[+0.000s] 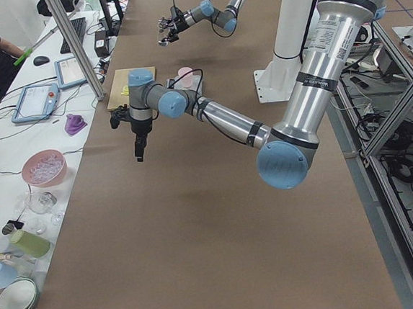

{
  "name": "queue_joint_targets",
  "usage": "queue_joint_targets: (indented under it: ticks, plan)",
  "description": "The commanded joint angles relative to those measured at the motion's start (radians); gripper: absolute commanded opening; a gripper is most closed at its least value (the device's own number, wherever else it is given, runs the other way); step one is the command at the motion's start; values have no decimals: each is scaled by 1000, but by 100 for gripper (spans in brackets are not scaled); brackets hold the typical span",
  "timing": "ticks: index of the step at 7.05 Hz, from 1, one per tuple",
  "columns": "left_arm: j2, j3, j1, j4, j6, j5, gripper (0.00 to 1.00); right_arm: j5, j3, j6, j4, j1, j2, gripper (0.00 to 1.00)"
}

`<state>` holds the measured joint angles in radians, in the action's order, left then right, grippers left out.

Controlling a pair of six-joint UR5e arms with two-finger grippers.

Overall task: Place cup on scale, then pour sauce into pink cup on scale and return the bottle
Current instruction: 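Tilt the bottle upright and carry it back toward its spot, then carry the upright glass bottle with the right gripper farther from the cup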

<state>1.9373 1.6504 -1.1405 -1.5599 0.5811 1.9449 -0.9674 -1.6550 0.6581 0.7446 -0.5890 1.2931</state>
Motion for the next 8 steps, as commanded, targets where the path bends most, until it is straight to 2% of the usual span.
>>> queue_joint_targets:
  ticks: [1,3,5,6,8]
  plan:
    - [-58,-17,-57,8,-189,15,99,-28,7,47,-83,-26,67,0]
    - [-125,-21,-86,4,-308,57,99,-36,21,167,-147,-46,115,0]
    - [-132,-72,-175,3,-378,96,99,-72,73,294,-174,-77,130,0]
    - [-132,-93,-183,-9,-379,189,99,-71,99,304,-182,-78,132,0]
    - [-132,-103,-183,-8,-379,200,99,-77,119,305,-182,-83,141,0]
